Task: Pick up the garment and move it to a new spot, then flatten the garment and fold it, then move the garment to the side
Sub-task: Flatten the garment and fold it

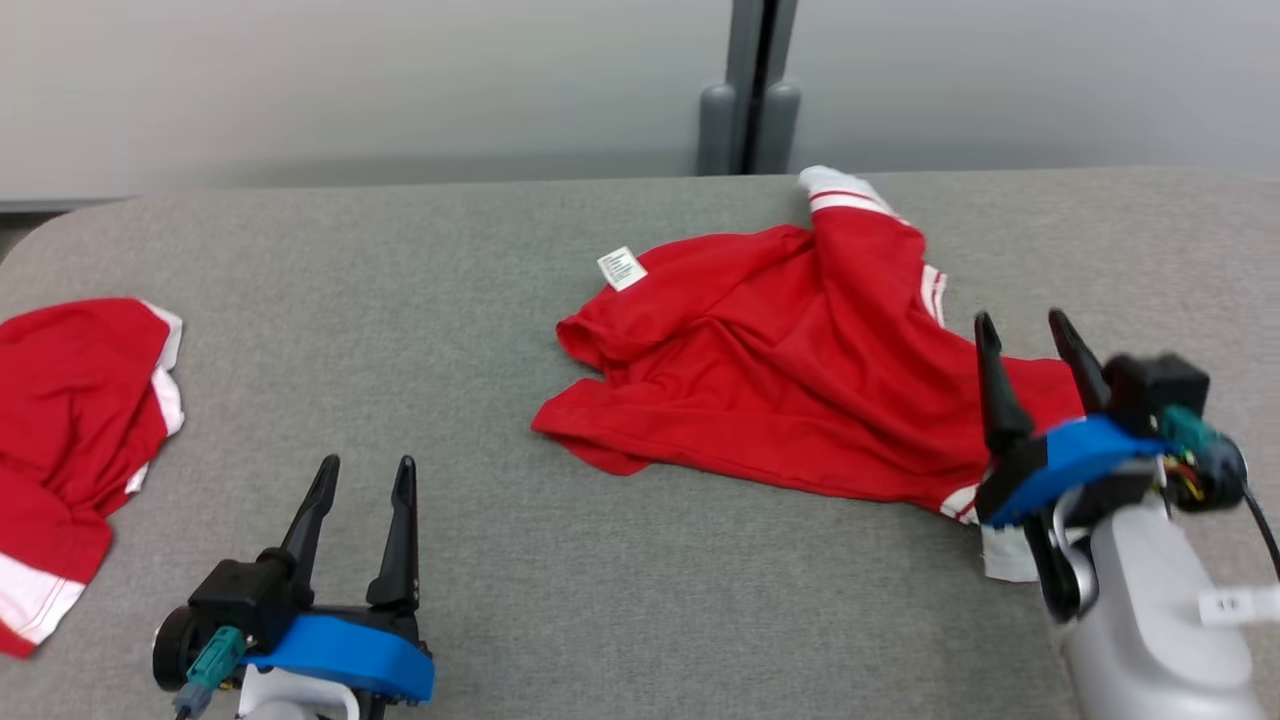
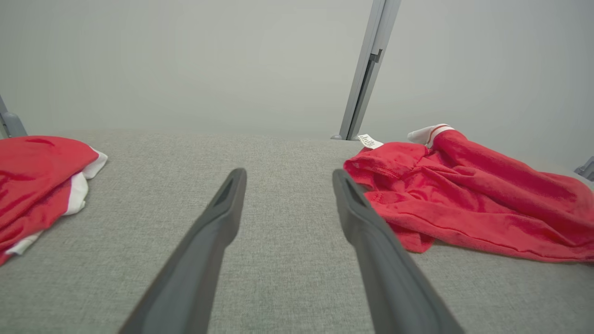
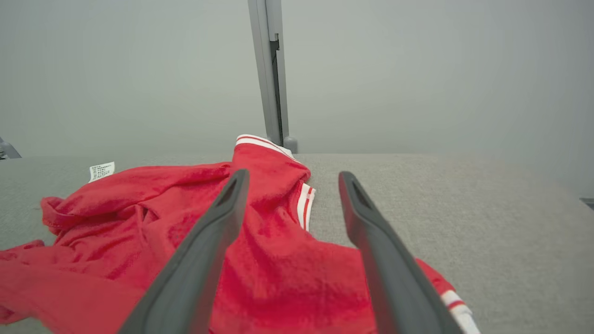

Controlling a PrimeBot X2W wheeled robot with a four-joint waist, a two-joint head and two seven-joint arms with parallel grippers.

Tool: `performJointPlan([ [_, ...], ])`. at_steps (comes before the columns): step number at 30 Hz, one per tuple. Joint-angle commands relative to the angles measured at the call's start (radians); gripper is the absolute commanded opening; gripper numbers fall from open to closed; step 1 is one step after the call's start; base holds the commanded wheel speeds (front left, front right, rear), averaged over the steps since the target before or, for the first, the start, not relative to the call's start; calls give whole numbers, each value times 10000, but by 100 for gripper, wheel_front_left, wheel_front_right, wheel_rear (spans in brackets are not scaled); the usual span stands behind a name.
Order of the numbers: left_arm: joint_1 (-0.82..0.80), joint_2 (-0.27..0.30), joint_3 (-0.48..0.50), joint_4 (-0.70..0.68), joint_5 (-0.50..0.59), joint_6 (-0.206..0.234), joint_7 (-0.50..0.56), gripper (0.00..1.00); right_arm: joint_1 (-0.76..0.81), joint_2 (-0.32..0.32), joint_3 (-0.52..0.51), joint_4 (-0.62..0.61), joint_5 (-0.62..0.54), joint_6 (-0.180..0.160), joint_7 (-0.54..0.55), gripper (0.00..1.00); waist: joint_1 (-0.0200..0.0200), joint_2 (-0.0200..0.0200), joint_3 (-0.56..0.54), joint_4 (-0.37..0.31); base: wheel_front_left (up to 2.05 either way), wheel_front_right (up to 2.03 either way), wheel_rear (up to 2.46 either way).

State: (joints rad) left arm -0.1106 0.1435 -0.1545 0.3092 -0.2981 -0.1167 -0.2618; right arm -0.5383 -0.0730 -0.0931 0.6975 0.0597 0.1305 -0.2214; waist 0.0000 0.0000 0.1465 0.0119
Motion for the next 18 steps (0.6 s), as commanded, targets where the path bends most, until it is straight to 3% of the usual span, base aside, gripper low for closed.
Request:
performJointPlan([
  [1, 164, -11, 101, -69, 8, 59, -49, 100, 779, -12, 84, -753, 212, 5, 14, 100, 0, 0, -284, -306, 0, 0, 0],
  [7, 519, -88, 305, -152, 49, 111, -47, 100, 3105, 149, -454, -3614, 639, 5, 758, 100, 0, 0, -502, -504, 0, 0, 0],
  [14, 682, -155, 344, -137, 54, 95, -47, 100, 4590, 228, -728, -5673, 928, 5, 1570, 100, 0, 0, -615, -559, 0, 0, 0],
  [18, 669, -176, 206, -25, 122, 63, -40, 100, 4939, 226, -522, -6215, 1241, 5, 1935, 100, 0, 0, -554, -624, 0, 0, 0],
])
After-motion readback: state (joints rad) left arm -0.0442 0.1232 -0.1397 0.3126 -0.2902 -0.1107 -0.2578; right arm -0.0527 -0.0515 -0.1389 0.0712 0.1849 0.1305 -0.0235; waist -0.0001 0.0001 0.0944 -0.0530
